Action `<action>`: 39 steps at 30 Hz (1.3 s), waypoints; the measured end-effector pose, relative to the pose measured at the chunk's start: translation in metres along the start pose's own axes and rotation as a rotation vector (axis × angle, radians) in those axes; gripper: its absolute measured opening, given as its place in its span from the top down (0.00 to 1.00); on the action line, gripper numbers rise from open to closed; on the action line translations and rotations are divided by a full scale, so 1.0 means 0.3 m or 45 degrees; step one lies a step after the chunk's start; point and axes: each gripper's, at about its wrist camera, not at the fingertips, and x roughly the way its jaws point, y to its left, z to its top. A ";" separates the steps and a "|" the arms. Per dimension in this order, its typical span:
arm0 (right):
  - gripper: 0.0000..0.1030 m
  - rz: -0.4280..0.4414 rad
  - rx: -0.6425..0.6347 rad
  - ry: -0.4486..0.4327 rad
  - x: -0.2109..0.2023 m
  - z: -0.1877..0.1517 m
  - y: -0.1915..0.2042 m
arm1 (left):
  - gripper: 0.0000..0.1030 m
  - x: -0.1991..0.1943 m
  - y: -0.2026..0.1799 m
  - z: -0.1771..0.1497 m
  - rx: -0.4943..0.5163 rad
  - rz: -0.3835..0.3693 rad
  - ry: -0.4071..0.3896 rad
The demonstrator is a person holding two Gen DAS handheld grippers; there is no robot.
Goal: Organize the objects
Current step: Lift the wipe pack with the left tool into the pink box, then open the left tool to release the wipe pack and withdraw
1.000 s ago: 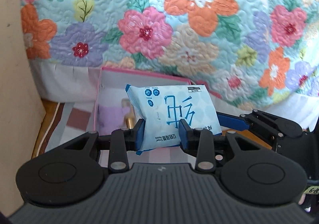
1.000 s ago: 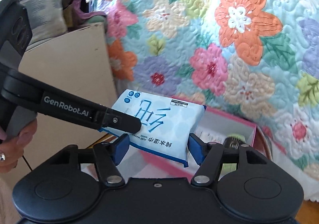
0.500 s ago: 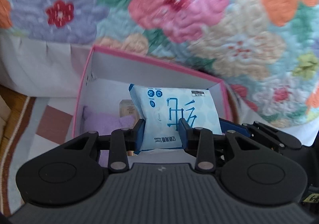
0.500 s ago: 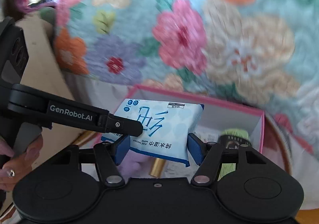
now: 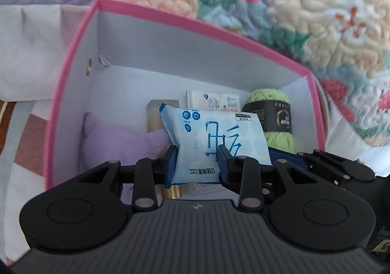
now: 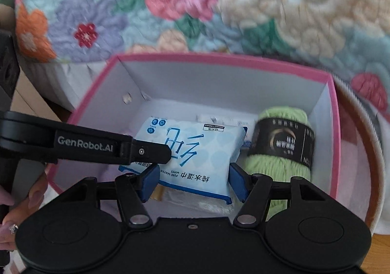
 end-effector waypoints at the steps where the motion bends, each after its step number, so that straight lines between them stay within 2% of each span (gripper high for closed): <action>1: 0.35 -0.017 0.003 0.011 0.008 0.000 0.001 | 0.68 0.010 -0.001 -0.002 -0.007 0.001 0.000; 5: 0.35 -0.055 0.005 0.019 0.033 0.007 -0.003 | 0.67 0.030 -0.012 -0.005 -0.003 0.036 -0.040; 8: 0.35 -0.082 0.000 0.061 0.040 0.000 0.003 | 0.61 0.028 -0.035 -0.017 0.045 0.097 -0.029; 11: 0.34 -0.123 -0.051 0.026 -0.004 -0.024 0.032 | 0.49 0.001 -0.068 -0.038 0.078 0.140 -0.011; 12: 0.33 -0.121 -0.058 0.016 -0.019 -0.032 0.039 | 0.46 -0.013 -0.080 -0.044 0.086 0.165 -0.012; 15: 0.33 -0.088 -0.054 -0.002 -0.067 -0.053 0.044 | 0.44 -0.072 -0.113 -0.059 0.110 0.192 -0.015; 18: 0.32 -0.063 -0.021 -0.025 -0.114 -0.079 0.047 | 0.35 -0.148 -0.126 -0.055 0.102 0.210 -0.004; 21: 0.30 -0.060 -0.046 -0.026 -0.165 -0.095 0.067 | 0.34 -0.234 -0.135 -0.055 0.078 0.226 0.015; 25: 0.20 -0.090 -0.066 -0.087 -0.256 -0.099 0.088 | 0.34 -0.336 -0.169 -0.065 0.119 0.185 0.030; 31: 0.19 -0.070 -0.068 -0.159 -0.438 -0.082 0.101 | 0.32 -0.507 -0.230 -0.085 0.187 0.206 -0.011; 39: 0.17 -0.012 -0.134 -0.162 -0.659 -0.102 0.167 | 0.31 -0.720 -0.314 -0.156 0.302 0.195 -0.034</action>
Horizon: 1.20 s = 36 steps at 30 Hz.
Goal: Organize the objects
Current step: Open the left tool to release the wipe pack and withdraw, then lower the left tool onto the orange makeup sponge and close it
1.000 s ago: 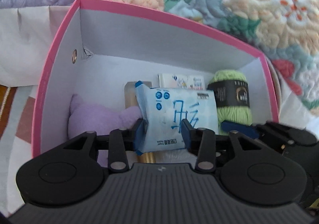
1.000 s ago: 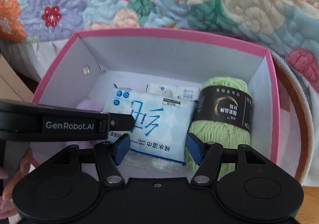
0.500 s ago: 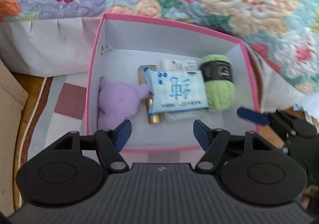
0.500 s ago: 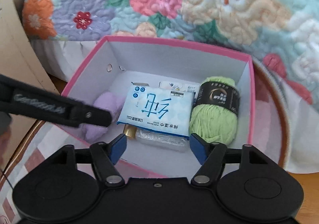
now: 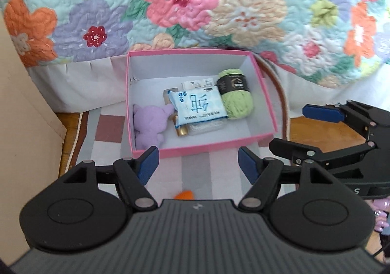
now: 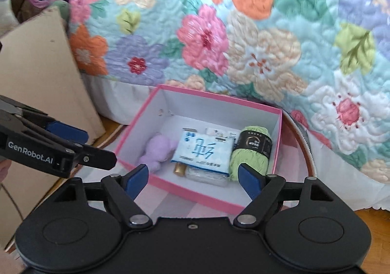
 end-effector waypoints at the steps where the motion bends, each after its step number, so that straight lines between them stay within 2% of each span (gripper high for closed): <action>1: 0.17 0.017 -0.012 0.000 -0.026 -0.003 0.010 | 0.29 -0.027 -0.004 -0.011 0.006 -0.001 -0.006; 5: 0.08 0.123 -0.081 0.015 -0.117 -0.024 0.051 | 0.25 -0.120 -0.004 -0.058 0.008 -0.014 -0.035; 15: 0.08 0.256 -0.197 0.033 -0.254 -0.139 0.165 | 0.16 -0.186 0.032 -0.217 -0.047 -0.001 -0.029; 22: 0.08 0.314 -0.193 0.048 -0.207 -0.218 0.214 | 0.05 -0.139 0.065 -0.309 -0.067 0.000 -0.005; 26: 0.08 0.354 -0.218 0.008 -0.157 -0.253 0.236 | 0.05 -0.089 0.093 -0.348 -0.088 -0.007 0.004; 31: 0.08 0.435 -0.234 0.009 -0.077 -0.299 0.253 | 0.05 -0.018 0.145 -0.396 -0.162 -0.024 -0.014; 36: 0.08 0.408 -0.163 0.008 0.024 -0.326 0.229 | 0.05 0.061 0.185 -0.442 -0.186 -0.021 -0.041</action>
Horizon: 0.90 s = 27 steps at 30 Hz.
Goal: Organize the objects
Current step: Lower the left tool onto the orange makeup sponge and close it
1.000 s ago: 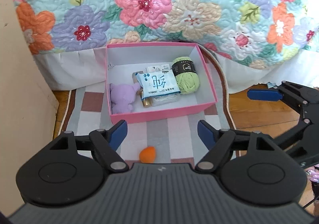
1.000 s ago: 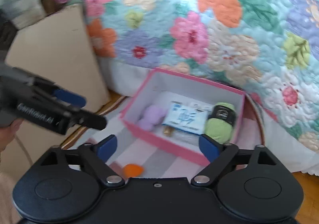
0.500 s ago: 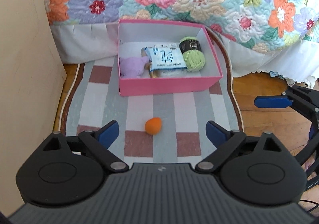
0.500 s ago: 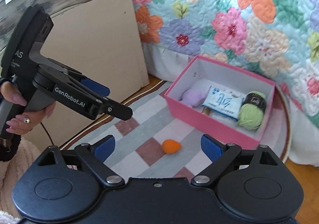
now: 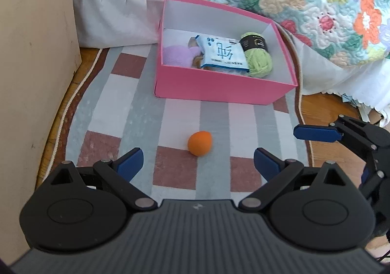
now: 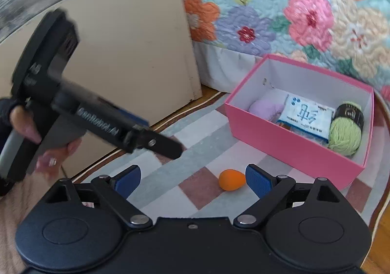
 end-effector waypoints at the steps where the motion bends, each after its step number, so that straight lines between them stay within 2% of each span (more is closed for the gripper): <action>1: 0.08 -0.023 0.003 0.028 0.026 -0.003 -0.011 | 0.05 0.016 0.007 -0.008 0.001 0.005 -0.006; 5: 0.08 -0.115 -0.035 0.071 0.119 -0.030 -0.047 | 0.05 0.084 0.025 -0.034 0.007 0.028 -0.038; 8: 0.08 -0.137 -0.085 0.077 0.180 -0.061 -0.062 | 0.05 0.142 0.038 -0.046 0.013 0.027 -0.018; 11: 0.08 -0.157 -0.141 0.059 0.238 -0.100 -0.056 | 0.05 0.205 0.057 -0.048 -0.039 0.041 -0.009; 17: 0.08 -0.178 -0.232 0.076 0.356 -0.148 -0.031 | 0.08 0.305 0.088 -0.050 -0.065 -0.017 0.025; 22: 0.14 -0.155 -0.221 0.111 0.435 -0.166 -0.054 | 0.10 0.350 0.104 -0.052 -0.085 -0.033 0.004; 27: 0.14 -0.162 -0.148 0.130 0.466 -0.164 -0.104 | 0.12 0.388 0.100 -0.048 -0.069 -0.057 -0.021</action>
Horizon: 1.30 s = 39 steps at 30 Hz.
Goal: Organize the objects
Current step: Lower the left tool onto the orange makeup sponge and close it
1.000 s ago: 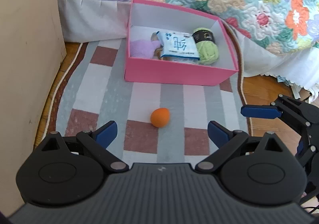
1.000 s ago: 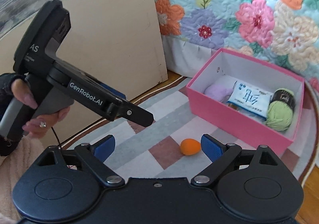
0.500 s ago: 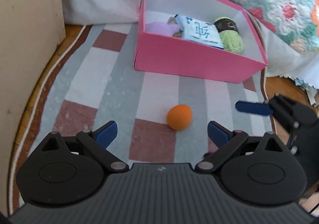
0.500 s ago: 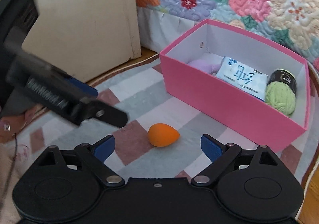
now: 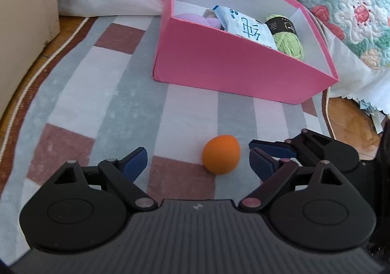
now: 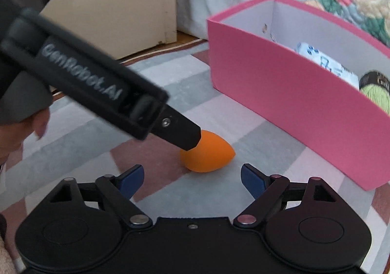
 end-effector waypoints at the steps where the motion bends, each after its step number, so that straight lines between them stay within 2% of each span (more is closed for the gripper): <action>1: 0.14 0.001 0.032 -0.001 0.005 0.003 -0.014 | 0.12 0.009 0.001 0.001 -0.001 -0.011 0.003; 5: 0.15 0.037 0.139 -0.006 0.015 0.011 -0.055 | 0.14 0.034 0.007 0.001 -0.012 -0.037 0.012; 9: 0.19 0.047 0.153 -0.007 0.023 0.004 -0.052 | 0.35 0.066 0.014 -0.001 -0.039 -0.061 0.049; 11: 0.23 0.035 0.151 -0.029 0.019 -0.003 -0.040 | 0.38 0.072 0.017 -0.003 -0.062 -0.090 0.044; 14: 0.31 -0.005 0.163 -0.069 0.019 -0.011 -0.029 | 0.55 0.071 0.018 -0.007 -0.085 -0.148 0.034; 15: 0.33 -0.014 0.177 -0.085 0.017 -0.015 -0.026 | 0.65 0.071 0.019 -0.009 -0.097 -0.174 0.033; 16: 0.36 -0.020 0.190 -0.097 0.016 -0.017 -0.024 | 0.68 0.071 0.019 -0.010 -0.108 -0.199 0.035; 21: 0.41 -0.107 0.118 -0.097 0.022 -0.018 0.020 | 0.69 0.060 0.013 -0.016 -0.124 -0.202 0.018; 26: 0.33 -0.141 0.181 -0.083 0.026 -0.010 0.037 | 0.69 0.061 0.030 -0.024 -0.150 -0.226 0.009; 31: 0.34 -0.131 0.222 -0.053 0.017 0.000 0.029 | 0.69 0.062 0.057 -0.027 -0.181 -0.254 -0.024; 34: 0.39 -0.124 0.226 -0.044 0.005 -0.004 0.032 | 0.69 0.058 0.064 -0.049 -0.198 -0.270 -0.030; 37: 0.46 -0.123 0.158 -0.031 -0.004 -0.002 0.048 | 0.69 0.038 0.020 -0.060 -0.115 -0.208 -0.024; 39: 0.49 -0.098 0.154 -0.010 -0.018 -0.005 0.054 | 0.70 0.012 -0.002 -0.072 -0.106 -0.184 -0.017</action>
